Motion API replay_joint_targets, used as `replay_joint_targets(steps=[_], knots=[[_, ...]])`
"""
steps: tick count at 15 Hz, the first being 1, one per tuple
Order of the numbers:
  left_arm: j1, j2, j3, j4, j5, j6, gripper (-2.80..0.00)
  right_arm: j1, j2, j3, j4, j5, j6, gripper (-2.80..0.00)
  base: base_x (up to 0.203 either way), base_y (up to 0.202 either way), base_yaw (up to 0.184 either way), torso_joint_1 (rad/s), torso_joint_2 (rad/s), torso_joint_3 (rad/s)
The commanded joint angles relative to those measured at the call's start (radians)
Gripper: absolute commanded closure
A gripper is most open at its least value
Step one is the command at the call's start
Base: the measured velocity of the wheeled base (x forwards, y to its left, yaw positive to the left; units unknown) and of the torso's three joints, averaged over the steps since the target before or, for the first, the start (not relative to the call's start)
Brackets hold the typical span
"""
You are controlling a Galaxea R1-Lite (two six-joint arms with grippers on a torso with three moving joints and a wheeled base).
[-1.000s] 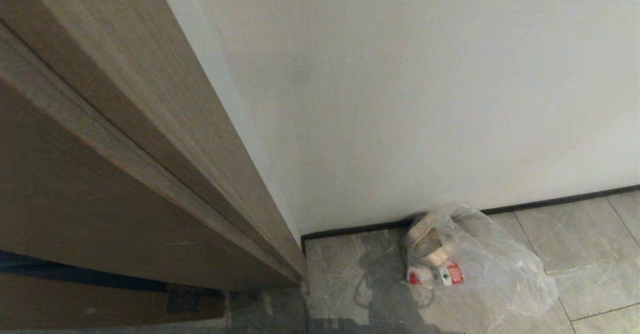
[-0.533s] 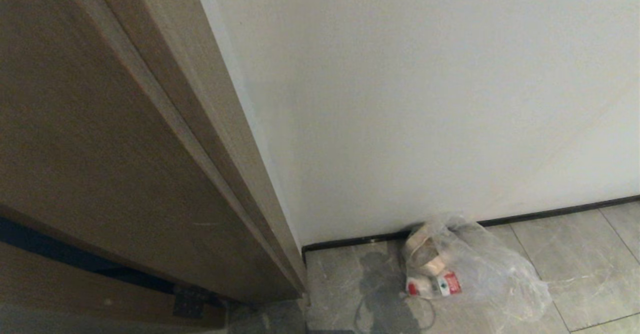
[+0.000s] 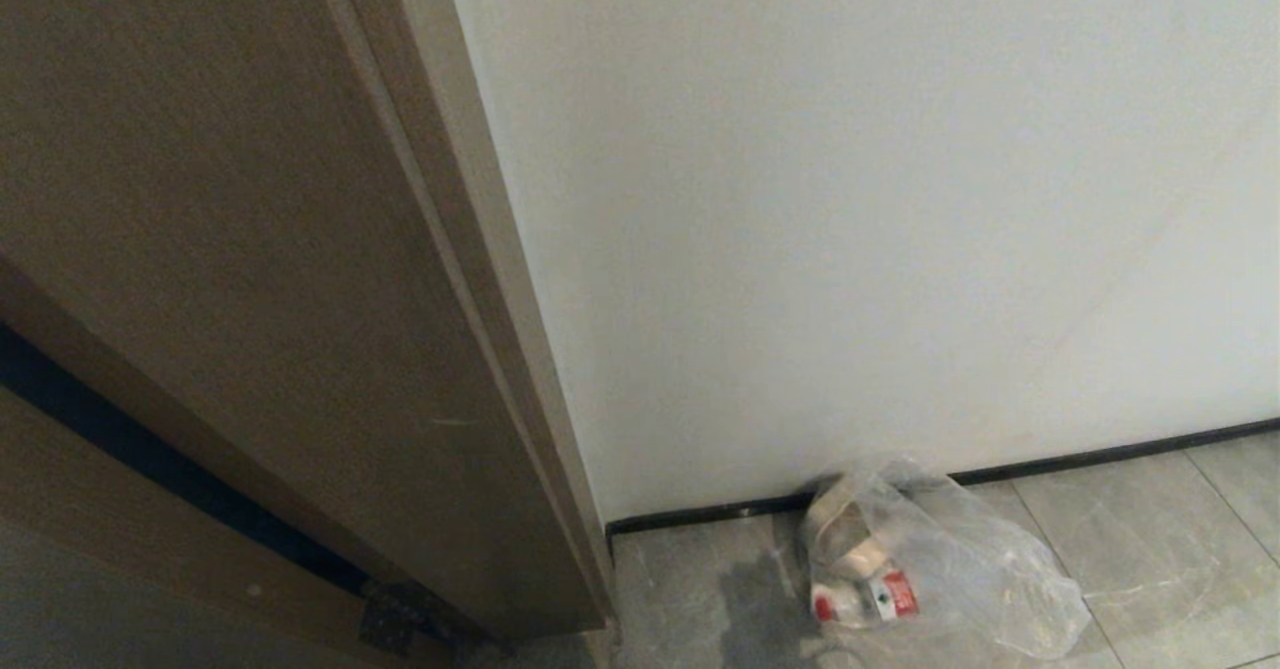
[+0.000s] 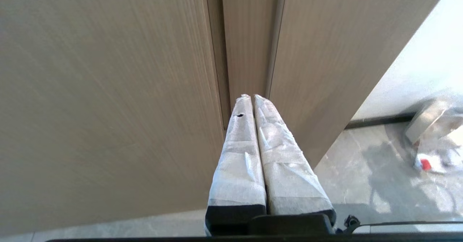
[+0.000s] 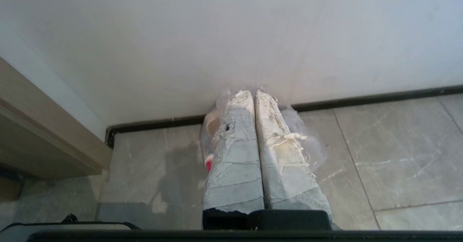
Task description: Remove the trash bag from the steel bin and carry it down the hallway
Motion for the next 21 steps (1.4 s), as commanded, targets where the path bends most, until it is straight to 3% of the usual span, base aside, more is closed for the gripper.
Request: replay_joint_targets(steps=[1,13,21], knots=[[0.0,0.0,0.0,0.0,0.0,0.0,0.0,0.0,0.002,0.002,-0.001,0.0,0.0,0.0,0.0,0.0,0.0,0.007,0.01,0.195],[0.0,0.0,0.0,-0.001,0.0,0.0,0.0,0.0,0.002,0.002,-0.001,0.0,0.0,0.0,0.0,0.0,0.0,0.003,0.0,0.202],[0.0,-0.001,0.0,-0.002,0.0,0.007,0.0,0.0,0.002,0.002,-0.001,0.0,0.0,0.0,0.0,0.0,0.0,0.001,0.0,0.087]])
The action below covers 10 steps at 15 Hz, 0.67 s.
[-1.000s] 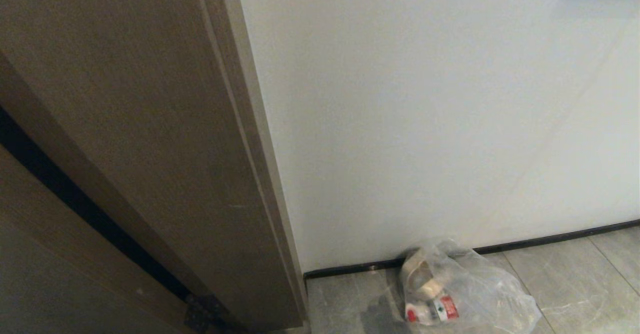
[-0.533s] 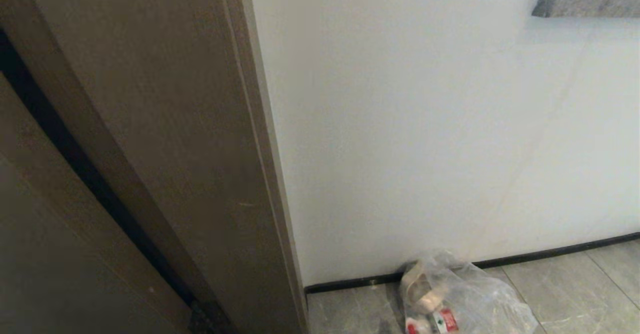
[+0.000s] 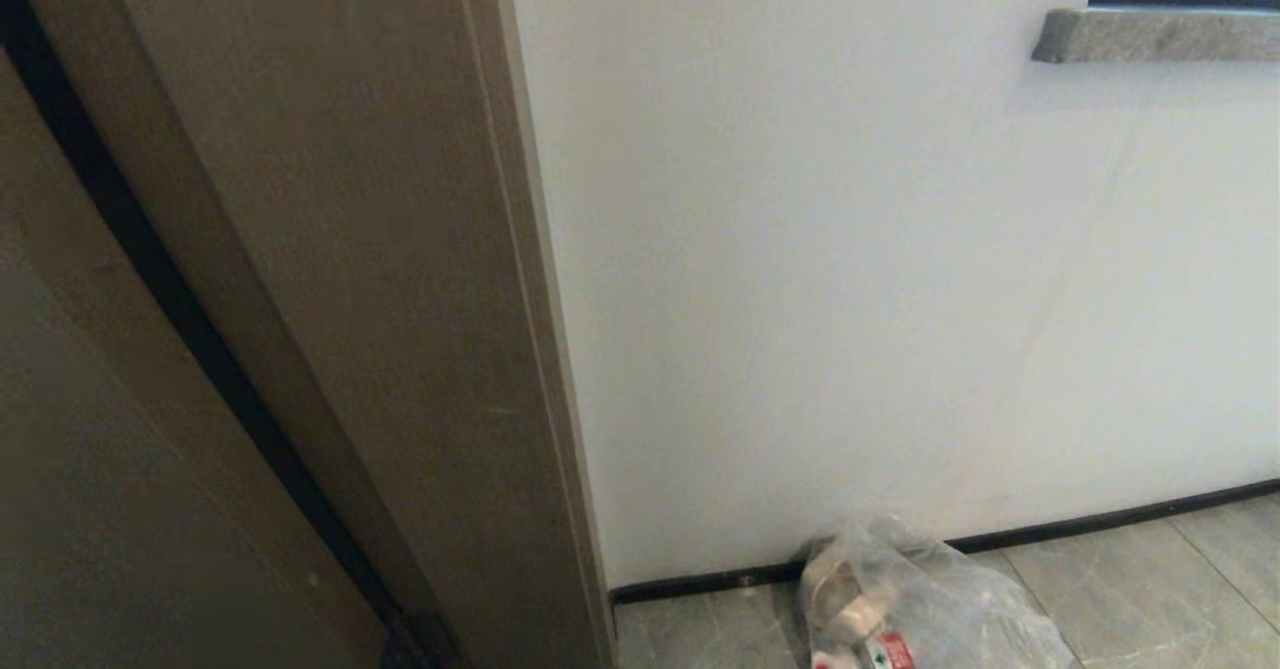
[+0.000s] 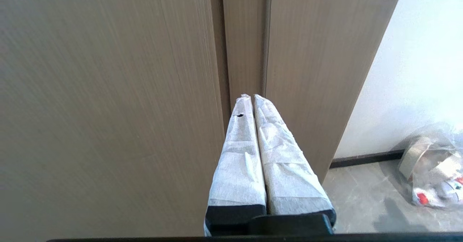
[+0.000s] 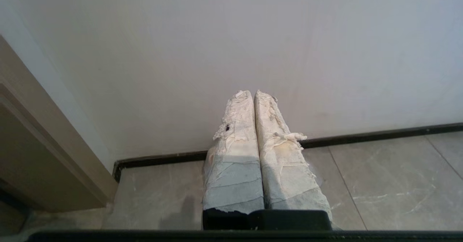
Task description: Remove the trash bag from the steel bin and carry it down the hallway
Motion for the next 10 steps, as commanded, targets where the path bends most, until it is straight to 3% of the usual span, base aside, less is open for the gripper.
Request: replay_joint_targets(steps=[1,10], knots=[[0.0,0.0,0.0,0.001,0.0,-0.001,0.0,0.0,0.002,0.002,-0.001,0.0,0.0,0.0,0.0,0.0,0.0,0.005,0.0,0.065],[0.0,0.0,0.0,0.0,0.0,-0.001,0.0,0.0,0.002,0.002,-0.001,0.0,0.0,0.0,0.0,0.0,0.0,0.0,0.0,0.005]])
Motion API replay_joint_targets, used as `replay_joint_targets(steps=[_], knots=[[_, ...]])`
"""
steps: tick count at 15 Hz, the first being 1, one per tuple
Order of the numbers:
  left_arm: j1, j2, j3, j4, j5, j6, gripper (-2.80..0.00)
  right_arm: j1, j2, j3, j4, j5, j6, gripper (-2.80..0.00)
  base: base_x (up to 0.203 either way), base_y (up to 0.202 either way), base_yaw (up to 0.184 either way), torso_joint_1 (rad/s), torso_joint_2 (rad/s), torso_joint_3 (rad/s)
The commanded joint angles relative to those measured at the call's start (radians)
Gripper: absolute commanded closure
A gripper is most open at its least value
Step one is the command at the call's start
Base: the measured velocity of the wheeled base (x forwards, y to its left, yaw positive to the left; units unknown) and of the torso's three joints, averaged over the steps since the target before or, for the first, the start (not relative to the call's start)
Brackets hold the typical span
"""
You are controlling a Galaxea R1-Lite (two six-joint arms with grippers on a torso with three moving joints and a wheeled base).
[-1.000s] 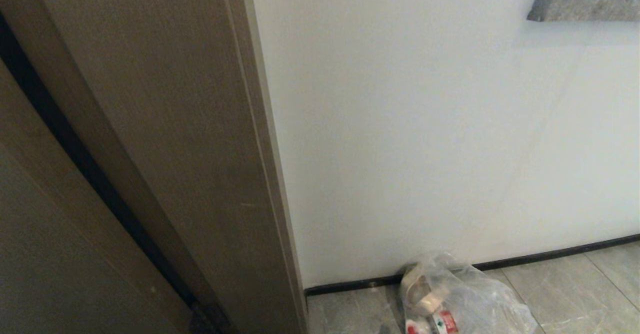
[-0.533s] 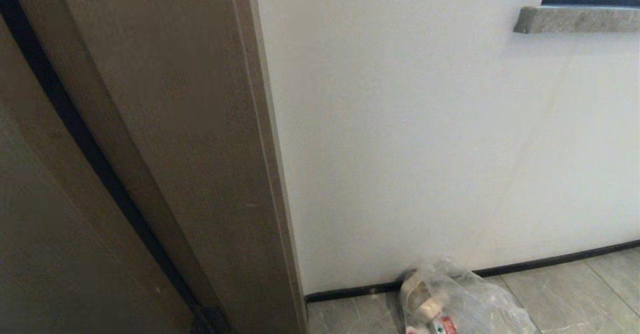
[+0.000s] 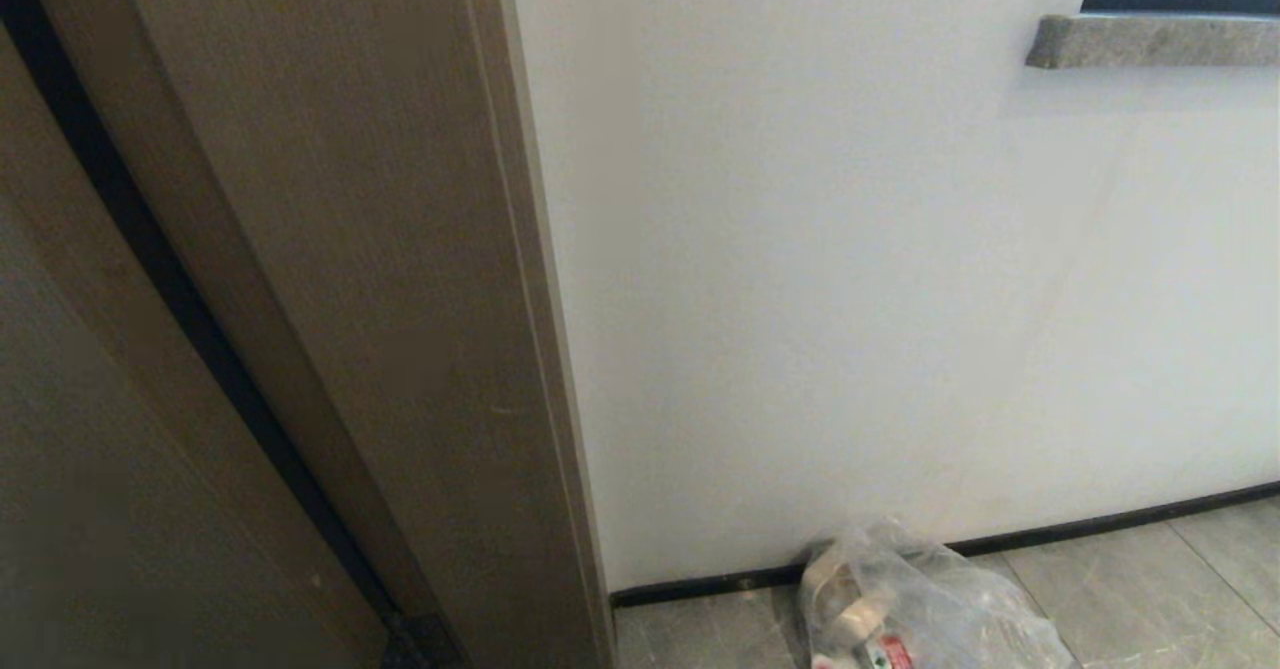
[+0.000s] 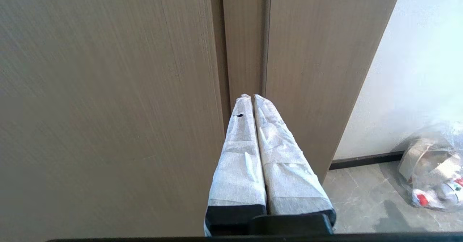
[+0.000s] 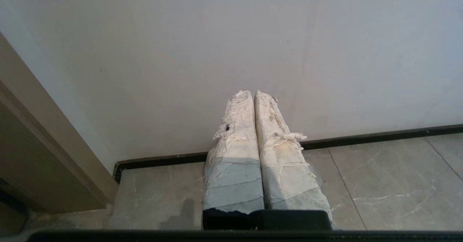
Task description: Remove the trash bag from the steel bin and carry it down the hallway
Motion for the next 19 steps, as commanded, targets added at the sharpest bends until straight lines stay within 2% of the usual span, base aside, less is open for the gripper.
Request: replay_joint_targets(steps=[1,19], knots=[[0.0,0.0,0.0,0.0,0.0,0.0,0.0,0.0,0.002,0.002,0.0,0.0,-0.001,0.0,0.0,0.0,0.0,0.0,0.0,0.0],[0.0,0.0,0.0,-0.001,0.0,-0.002,0.0,0.0,0.002,0.002,0.0,0.0,-0.002,0.0,0.0,0.0,0.0,0.0,0.0,0.0]])
